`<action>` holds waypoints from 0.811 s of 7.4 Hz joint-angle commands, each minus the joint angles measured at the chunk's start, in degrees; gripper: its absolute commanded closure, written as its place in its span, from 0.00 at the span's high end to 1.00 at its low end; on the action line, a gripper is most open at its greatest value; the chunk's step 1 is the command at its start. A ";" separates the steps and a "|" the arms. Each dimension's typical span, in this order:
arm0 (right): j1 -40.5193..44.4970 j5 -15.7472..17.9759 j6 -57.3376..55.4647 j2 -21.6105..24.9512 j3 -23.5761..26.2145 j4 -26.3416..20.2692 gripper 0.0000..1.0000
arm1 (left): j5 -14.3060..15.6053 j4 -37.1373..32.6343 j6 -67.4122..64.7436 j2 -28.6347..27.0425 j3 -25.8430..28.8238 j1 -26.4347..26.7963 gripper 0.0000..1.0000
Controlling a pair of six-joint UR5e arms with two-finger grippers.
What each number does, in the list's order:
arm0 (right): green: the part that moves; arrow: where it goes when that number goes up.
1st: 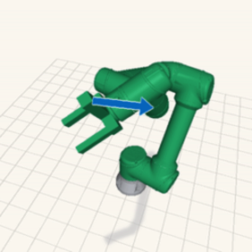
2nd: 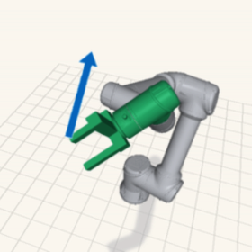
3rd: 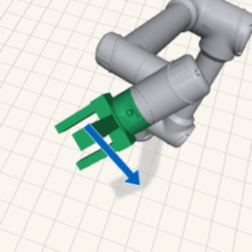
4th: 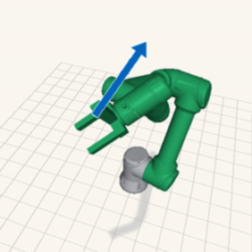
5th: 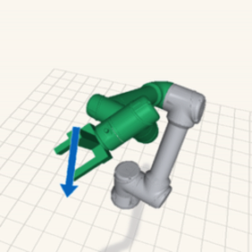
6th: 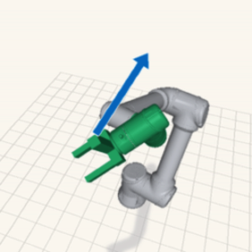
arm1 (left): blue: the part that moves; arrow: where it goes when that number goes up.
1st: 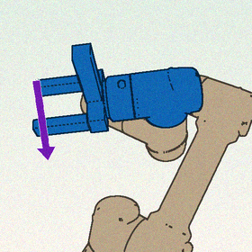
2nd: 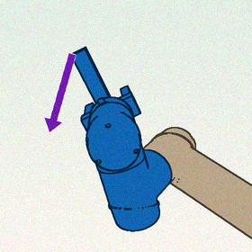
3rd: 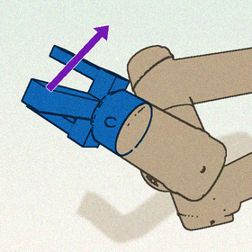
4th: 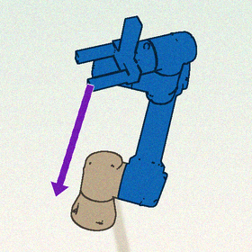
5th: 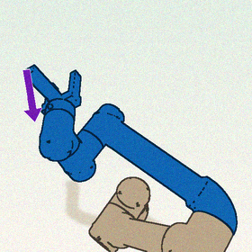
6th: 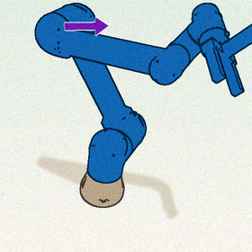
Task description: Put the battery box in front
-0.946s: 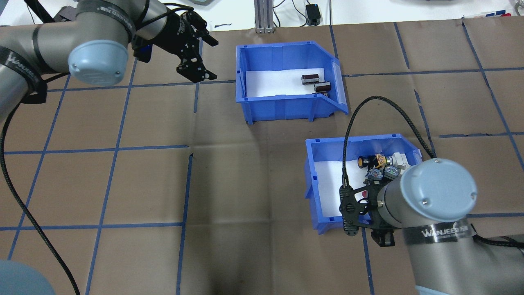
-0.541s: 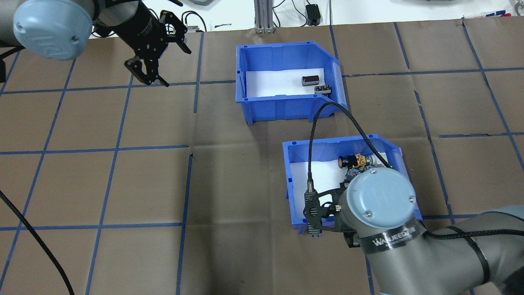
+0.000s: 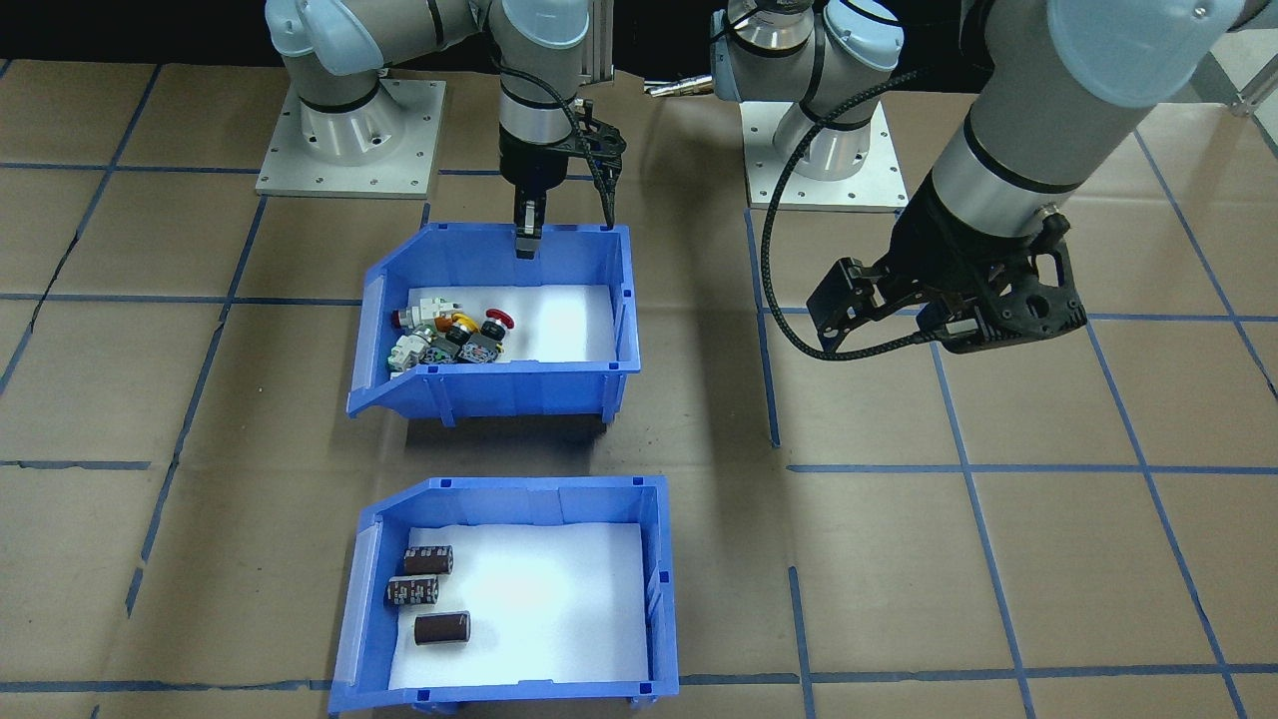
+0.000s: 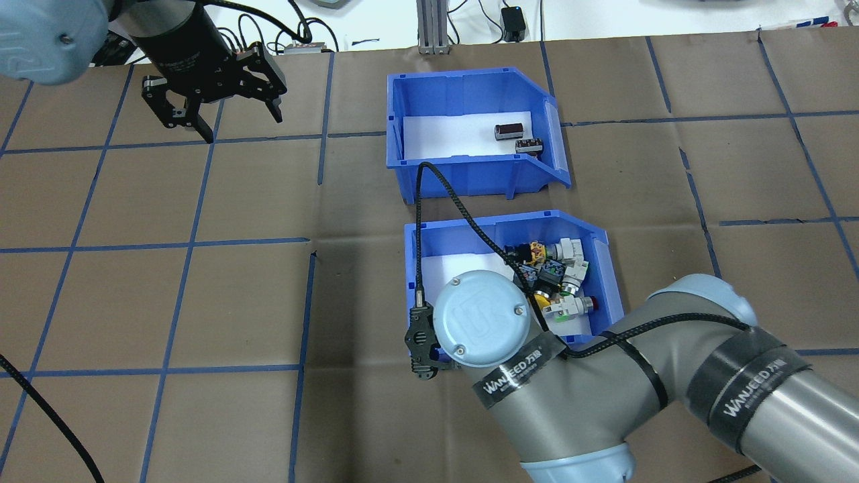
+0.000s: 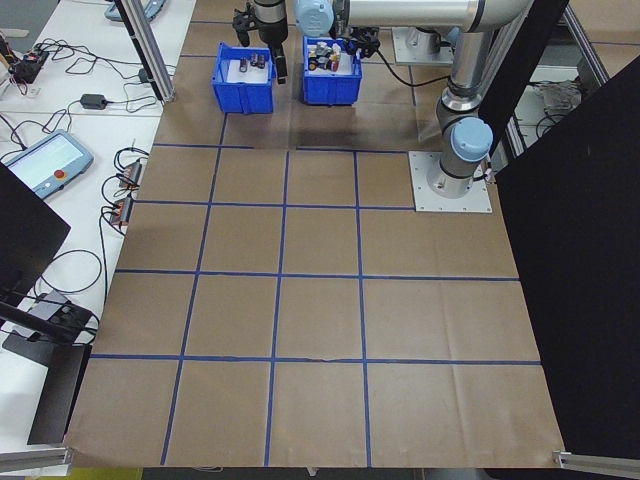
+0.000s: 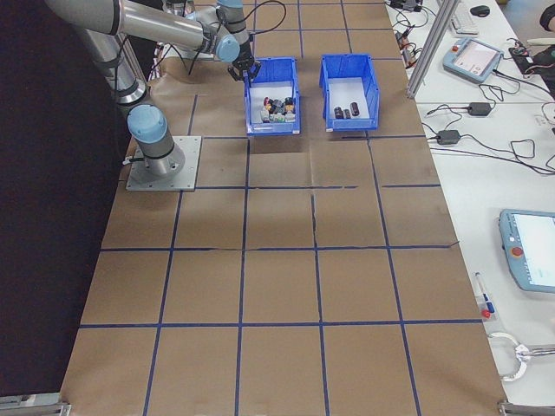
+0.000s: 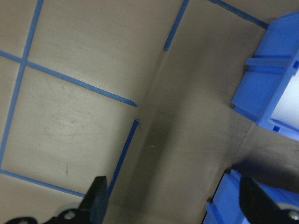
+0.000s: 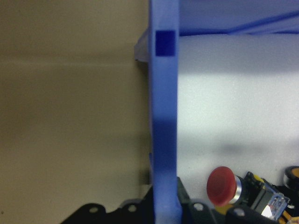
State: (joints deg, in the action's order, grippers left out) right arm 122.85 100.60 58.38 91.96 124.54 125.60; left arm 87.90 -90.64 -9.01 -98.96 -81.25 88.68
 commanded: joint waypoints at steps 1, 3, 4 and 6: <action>2.13 0.03 -1.44 -1.17 -0.61 0.43 0.00 | 2.36 0.37 7.30 3.75 -3.55 0.71 0.99; 2.13 -0.31 -1.69 -1.43 -0.44 0.43 0.00 | 1.84 -0.14 11.90 5.45 -4.80 0.62 0.99; 2.13 -0.40 -1.95 -1.43 -0.43 0.35 0.17 | 2.01 -0.59 13.39 6.31 -4.97 0.62 0.99; 2.05 -0.14 -2.31 -1.43 -0.61 -0.18 1.00 | 1.83 -2.68 17.09 7.37 -5.15 0.71 0.99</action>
State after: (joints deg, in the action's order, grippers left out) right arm 124.96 100.20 56.30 90.55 124.06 125.84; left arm 89.78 -91.77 6.60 -92.37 -86.25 89.35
